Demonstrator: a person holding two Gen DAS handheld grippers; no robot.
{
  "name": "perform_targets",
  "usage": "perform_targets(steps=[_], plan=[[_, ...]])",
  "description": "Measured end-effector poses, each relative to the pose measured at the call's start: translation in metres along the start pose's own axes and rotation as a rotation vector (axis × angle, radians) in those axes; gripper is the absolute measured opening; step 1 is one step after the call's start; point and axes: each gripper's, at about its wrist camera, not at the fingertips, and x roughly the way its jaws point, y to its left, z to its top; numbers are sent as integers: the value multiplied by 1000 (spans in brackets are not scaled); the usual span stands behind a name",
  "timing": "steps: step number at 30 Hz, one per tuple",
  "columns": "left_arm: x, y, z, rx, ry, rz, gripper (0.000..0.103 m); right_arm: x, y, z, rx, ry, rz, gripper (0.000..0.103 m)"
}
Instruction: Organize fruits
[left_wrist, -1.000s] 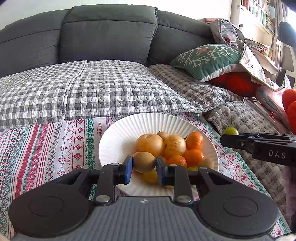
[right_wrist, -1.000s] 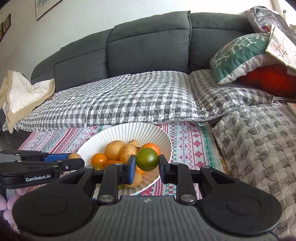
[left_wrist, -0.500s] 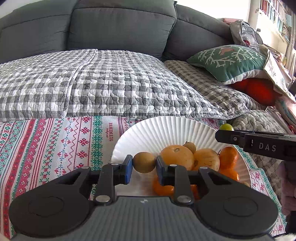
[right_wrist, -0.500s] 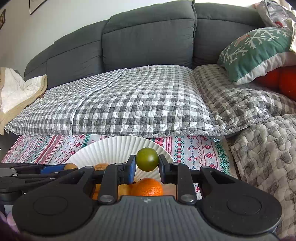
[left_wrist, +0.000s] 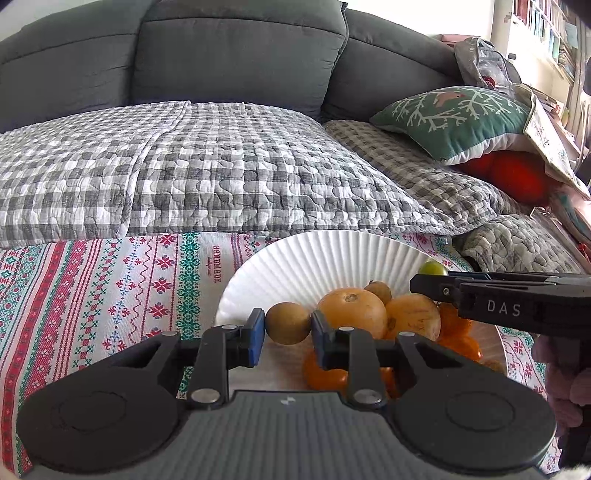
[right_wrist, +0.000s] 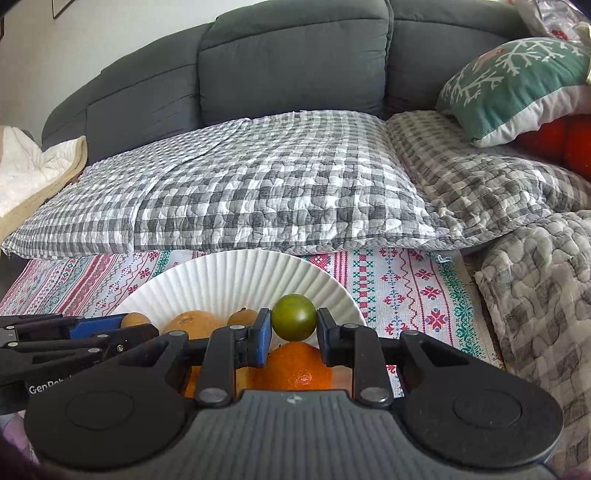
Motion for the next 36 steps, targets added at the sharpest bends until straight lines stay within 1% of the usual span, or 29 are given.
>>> perform_targets(steps=[4, 6, 8, 10, 11, 12, 14, 16, 17, 19, 21, 27, 31, 33, 36], plan=[[0, -1, 0, 8, -1, 2, 20, 0, -1, 0, 11, 0, 2, 24], [-1, -1, 0, 12, -3, 5, 21, 0, 0, 0, 10, -1, -3, 27], [-2, -1, 0, 15, -5, 5, 25, -2, 0, 0, 10, -4, -6, 28], [-5, -2, 0, 10, -9, 2, 40, -5, -1, 0, 9, -7, -9, 32], [-7, -2, 0, 8, -12, 5, 44, -7, -1, 0, 10, -11, -13, 36], [-9, -3, 0, 7, -15, 10, 50, -10, -2, 1, 11, -13, -14, 40], [-14, -4, 0, 6, -16, 13, 55, -16, -3, 2, 10, -18, -14, 44], [-19, -5, 0, 6, -17, 19, 63, -24, -3, 2, 7, -26, -18, 50], [-22, -6, 0, 7, -19, 23, 64, -28, -2, 2, 5, -30, -19, 55], [-29, -9, -1, 12, -22, 31, 73, -37, -2, 1, 0, -33, -18, 59], [-37, -11, -3, 17, -27, 41, 79, -45, -1, -1, -7, -35, -19, 66], [-64, -18, -12, 27, -22, 65, 90, -72, 2, -12, -22, -34, -41, 78], [-80, -21, -20, 18, -15, 77, 96, -92, 4, -19, -21, -34, -58, 83], [-88, -22, -26, 13, -1, 79, 96, -101, 5, -24, -21, -36, -63, 87], [-99, -25, -33, 4, 27, 81, 96, -114, 7, -31, -21, -35, -69, 90]])
